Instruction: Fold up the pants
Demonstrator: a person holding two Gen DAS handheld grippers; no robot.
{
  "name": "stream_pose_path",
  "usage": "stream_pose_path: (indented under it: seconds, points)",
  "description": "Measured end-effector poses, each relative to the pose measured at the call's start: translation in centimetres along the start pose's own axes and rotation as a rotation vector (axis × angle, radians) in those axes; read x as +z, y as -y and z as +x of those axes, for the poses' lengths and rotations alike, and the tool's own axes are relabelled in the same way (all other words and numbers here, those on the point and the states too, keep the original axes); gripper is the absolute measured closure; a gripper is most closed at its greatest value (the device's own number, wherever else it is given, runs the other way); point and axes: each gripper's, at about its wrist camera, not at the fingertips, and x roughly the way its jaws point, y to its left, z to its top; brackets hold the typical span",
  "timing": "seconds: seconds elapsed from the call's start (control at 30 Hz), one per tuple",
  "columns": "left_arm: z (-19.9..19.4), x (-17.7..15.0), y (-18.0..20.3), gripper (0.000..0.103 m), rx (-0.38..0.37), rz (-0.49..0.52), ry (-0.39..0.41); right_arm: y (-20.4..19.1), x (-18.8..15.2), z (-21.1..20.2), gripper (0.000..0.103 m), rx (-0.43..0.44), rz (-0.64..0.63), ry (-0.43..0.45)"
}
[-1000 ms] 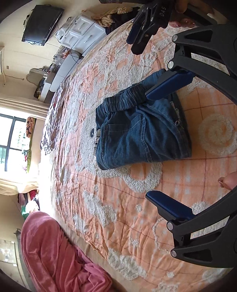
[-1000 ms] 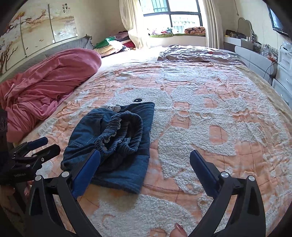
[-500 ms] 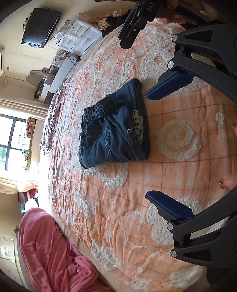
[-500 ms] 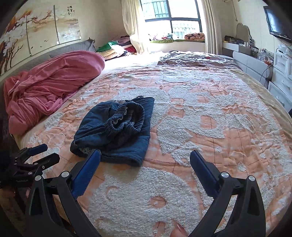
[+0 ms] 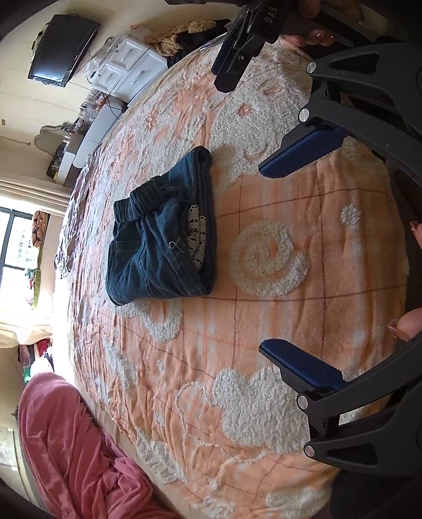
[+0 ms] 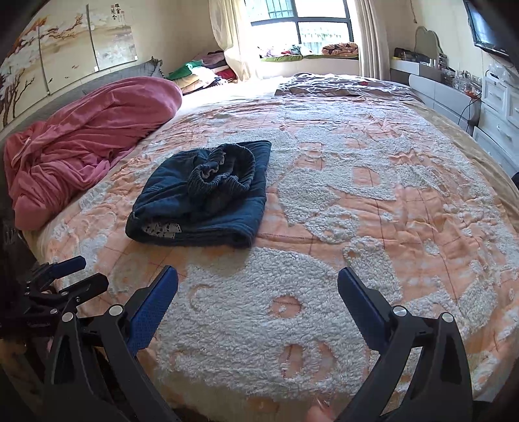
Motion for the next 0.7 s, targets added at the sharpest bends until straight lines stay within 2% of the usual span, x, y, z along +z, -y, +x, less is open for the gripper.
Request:
stream_pose_path:
  seconds: [0.7]
  points:
    - [1.4, -1.1, 0.0, 0.01, 0.008, 0.0, -0.05, -0.1, -1.6, 0.5, 0.005, -0.015, -0.008, -0.033]
